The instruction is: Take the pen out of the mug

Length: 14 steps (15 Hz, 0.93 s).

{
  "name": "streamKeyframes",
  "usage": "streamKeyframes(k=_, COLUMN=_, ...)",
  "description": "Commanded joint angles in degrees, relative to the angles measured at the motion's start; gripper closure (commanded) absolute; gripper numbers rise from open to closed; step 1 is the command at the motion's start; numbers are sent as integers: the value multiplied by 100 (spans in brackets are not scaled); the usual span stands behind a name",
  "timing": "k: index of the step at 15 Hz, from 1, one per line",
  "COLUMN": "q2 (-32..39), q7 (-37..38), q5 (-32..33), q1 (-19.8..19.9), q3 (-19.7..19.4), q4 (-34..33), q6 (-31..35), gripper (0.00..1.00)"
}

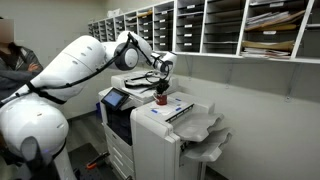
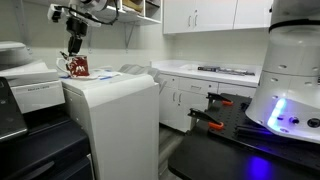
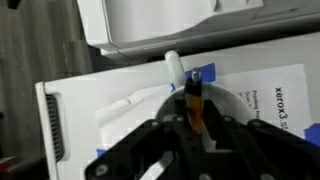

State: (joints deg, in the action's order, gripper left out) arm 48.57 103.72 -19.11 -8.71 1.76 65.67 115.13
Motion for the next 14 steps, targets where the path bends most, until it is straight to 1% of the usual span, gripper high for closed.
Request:
streamKeyframes(k=1, q2=135, q7=-132, q5=26, q1=24, q3=22, q4=-231, q6=-179, gripper=73)
streamKeyframes(k=2, q2=129, q7=-164, q5=44, q1=14, q3=17, q4=-217, q6=-159, gripper=92)
streamKeyframes(k=4, q2=49, q7=-324, q5=44, q1=16, q3=25, q4=-140, q6=-91, gripper=100)
streamKeyframes(k=6, q2=-103, q7=-511, q5=-29, q1=61, q3=73, q4=-30, q6=-66, gripper=96)
streamKeyframes(k=10, q2=-678, q7=-772, q5=-16, q1=59, q3=58, q4=268, q6=-104, gripper=96)
streamKeyframes(k=12, q2=-1044, q7=-832, q5=75, q1=18, q3=25, q4=391, q6=-292, gripper=96)
streamKeyframes(k=13, q2=-1232, q7=-892, q5=224, q1=-47, q3=-36, q4=452, q6=-405, gripper=96)
streamKeyframes(k=14, q2=-1368, q7=-958, q5=482, q1=-111, q3=-110, q4=464, q6=-694, gripper=96)
